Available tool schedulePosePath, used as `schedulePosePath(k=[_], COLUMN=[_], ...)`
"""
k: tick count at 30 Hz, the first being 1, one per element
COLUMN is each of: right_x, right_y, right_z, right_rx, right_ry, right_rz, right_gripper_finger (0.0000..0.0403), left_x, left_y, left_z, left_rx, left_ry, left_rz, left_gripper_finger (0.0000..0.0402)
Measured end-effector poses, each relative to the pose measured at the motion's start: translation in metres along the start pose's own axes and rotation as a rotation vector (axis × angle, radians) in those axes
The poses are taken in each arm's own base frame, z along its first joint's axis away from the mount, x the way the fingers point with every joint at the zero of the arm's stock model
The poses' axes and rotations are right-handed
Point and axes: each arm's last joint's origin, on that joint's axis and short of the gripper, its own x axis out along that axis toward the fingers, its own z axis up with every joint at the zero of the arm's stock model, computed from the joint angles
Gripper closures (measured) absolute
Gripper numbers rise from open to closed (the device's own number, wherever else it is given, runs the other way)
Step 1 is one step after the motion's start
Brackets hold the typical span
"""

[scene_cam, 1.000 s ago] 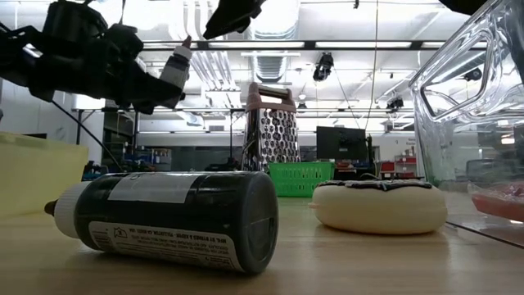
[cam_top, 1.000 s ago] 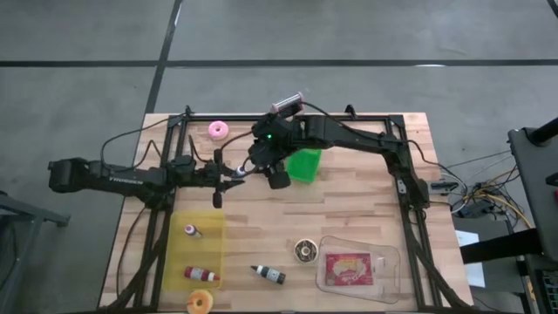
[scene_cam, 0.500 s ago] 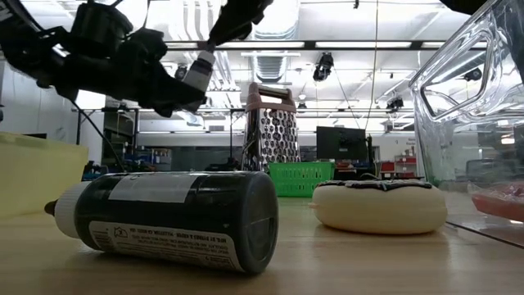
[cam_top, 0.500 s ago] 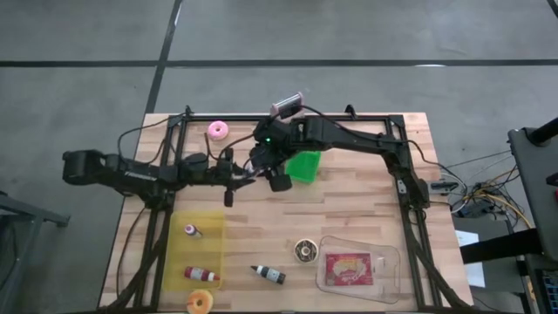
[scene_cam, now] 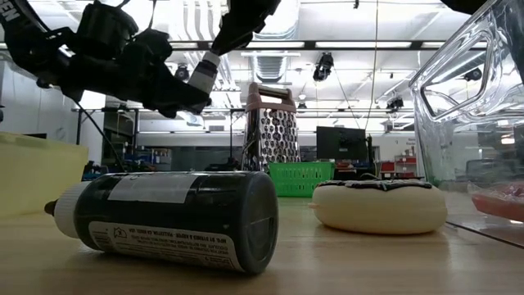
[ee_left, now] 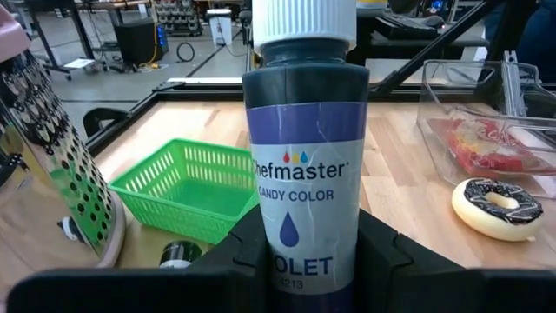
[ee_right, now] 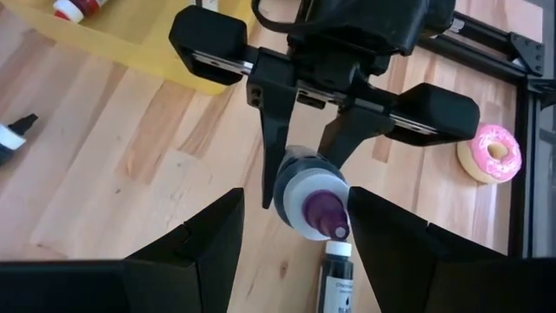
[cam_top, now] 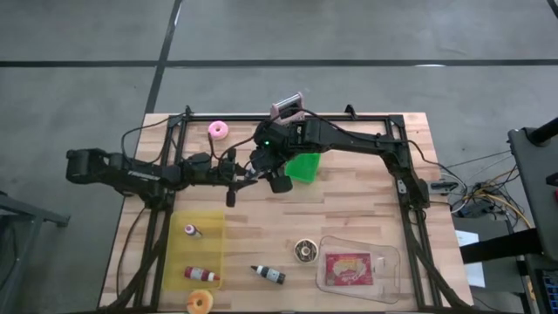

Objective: Pick & Place Food Item
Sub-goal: Put the violet ink bottle into the yellow bin

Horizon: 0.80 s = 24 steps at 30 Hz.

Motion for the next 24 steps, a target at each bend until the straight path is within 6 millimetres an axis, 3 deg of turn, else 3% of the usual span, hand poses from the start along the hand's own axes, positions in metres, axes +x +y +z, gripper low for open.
schedulePosePath(k=[13,24], right_x=[0.013,0.013], right_y=[0.0,0.0], right_z=[-0.006,-0.004], right_rx=[-0.002,-0.001], right_ry=[0.008,-0.002], right_rz=[0.0,-0.004], right_gripper_finger=[0.02,0.0234], left_x=[0.001,0.0], left_y=[0.0,0.0], left_z=[0.002,0.002], left_rx=[0.005,0.004], left_ry=[-0.016,-0.014], left_rz=[-0.001,-0.006], left_gripper_finger=[0.0307,0.0307])
